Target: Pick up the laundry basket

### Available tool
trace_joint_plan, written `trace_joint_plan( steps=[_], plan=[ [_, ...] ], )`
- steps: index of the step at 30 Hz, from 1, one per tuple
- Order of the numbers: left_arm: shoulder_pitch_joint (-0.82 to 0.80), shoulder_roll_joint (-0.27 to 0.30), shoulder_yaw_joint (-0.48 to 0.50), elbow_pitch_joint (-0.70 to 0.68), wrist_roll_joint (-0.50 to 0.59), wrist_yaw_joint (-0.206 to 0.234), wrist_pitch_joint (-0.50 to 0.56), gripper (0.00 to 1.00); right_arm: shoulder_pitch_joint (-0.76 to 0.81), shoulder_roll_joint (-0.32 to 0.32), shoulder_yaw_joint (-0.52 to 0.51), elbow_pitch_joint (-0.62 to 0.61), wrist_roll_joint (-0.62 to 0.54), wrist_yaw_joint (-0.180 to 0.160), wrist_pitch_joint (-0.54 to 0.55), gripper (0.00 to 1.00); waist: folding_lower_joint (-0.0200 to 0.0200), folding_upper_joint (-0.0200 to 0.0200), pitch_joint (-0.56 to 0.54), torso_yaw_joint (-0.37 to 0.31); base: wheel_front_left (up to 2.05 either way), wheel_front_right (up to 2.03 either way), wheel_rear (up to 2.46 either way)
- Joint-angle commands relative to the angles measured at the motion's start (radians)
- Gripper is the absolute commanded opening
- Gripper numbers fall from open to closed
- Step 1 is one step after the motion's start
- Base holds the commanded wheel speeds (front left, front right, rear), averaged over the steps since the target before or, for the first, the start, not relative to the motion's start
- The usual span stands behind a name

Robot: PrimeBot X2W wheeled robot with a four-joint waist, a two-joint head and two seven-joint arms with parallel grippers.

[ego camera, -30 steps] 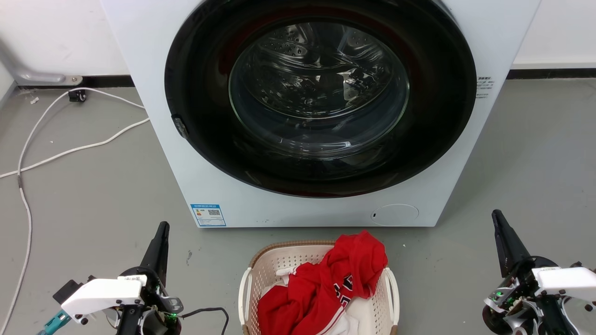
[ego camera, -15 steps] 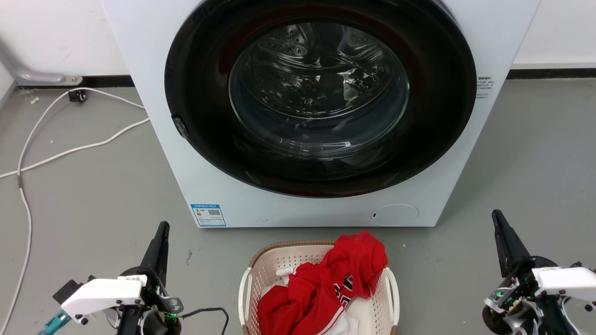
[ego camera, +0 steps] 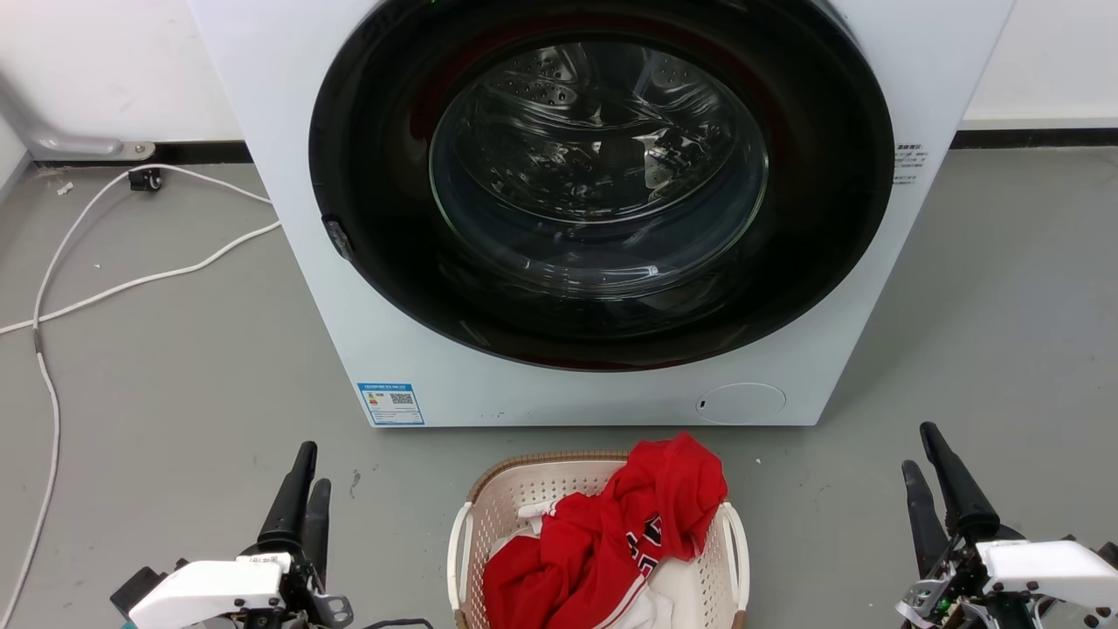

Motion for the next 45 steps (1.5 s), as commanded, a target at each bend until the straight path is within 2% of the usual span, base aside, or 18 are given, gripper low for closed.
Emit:
trace_joint_plan(
  steps=[1, 11, 15, 23, 32, 35, 38, 39, 45],
  plan=[
    [-0.005, 0.003, -0.005, -0.025, 0.011, -0.001, -0.011, 1.00, -0.008, -0.003, 0.006, -0.020, -0.013, 0.000, -0.010, 1.00, 0.0000, 0.0000, 0.000, 0.000, 0.00, 0.00, 0.00],
    [0.016, 0.003, -0.004, -0.046, 0.053, -0.001, -0.056, 1.00, -0.001, -0.003, 0.004, -0.011, -0.094, 0.000, -0.056, 1.00, 0.0000, 0.0000, -0.002, 0.001, 0.00, 0.00, 0.00],
    [0.021, 0.004, 0.012, -0.043, 0.086, -0.001, -0.073, 1.00, -0.005, -0.003, -0.006, -0.020, -0.190, 0.000, -0.072, 1.00, 0.0000, 0.0000, -0.002, 0.001, 0.00, 0.00, 0.00],
    [0.026, 0.004, 0.038, -0.050, 0.177, -0.002, -0.104, 1.00, -0.012, -0.003, 0.005, -0.041, -0.464, 0.000, -0.104, 1.00, 0.0000, 0.0000, -0.004, 0.001, 0.00, 0.00, 0.00],
    [0.031, 0.005, 0.067, -0.131, 0.395, 0.015, -0.137, 1.00, -0.010, -0.003, 0.020, -0.163, -0.770, 0.000, -0.136, 1.00, 0.0000, 0.0000, -0.001, 0.000, 0.00, 0.00, 0.00],
    [0.037, 0.005, 0.052, -0.176, 0.483, 0.031, -0.147, 1.00, -0.007, -0.003, 0.014, -0.198, -0.849, 0.000, -0.146, 1.00, 0.0000, 0.0000, 0.000, 0.000, 0.00, 0.00, 0.00],
    [0.045, 0.005, 0.023, -0.222, 0.579, 0.044, -0.157, 1.00, -0.003, -0.003, 0.044, -0.238, -0.988, 0.000, -0.156, 1.00, 0.0000, 0.0000, 0.002, -0.001, 0.00, 0.00, 0.00],
    [0.045, 0.005, 0.023, -0.222, 0.579, 0.044, -0.157, 1.00, -0.003, -0.003, 0.044, -0.238, -0.988, 0.000, -0.156, 1.00, 0.0000, 0.0000, 0.002, -0.001, 0.00, 0.00, 0.00],
    [0.060, 0.005, -0.041, -0.287, 0.735, 0.067, -0.176, 1.00, 0.013, -0.004, 0.053, -0.284, -1.098, 0.000, -0.175, 1.00, 0.0000, 0.0000, 0.004, -0.004, 0.00, 0.00, 0.00]
  ],
)
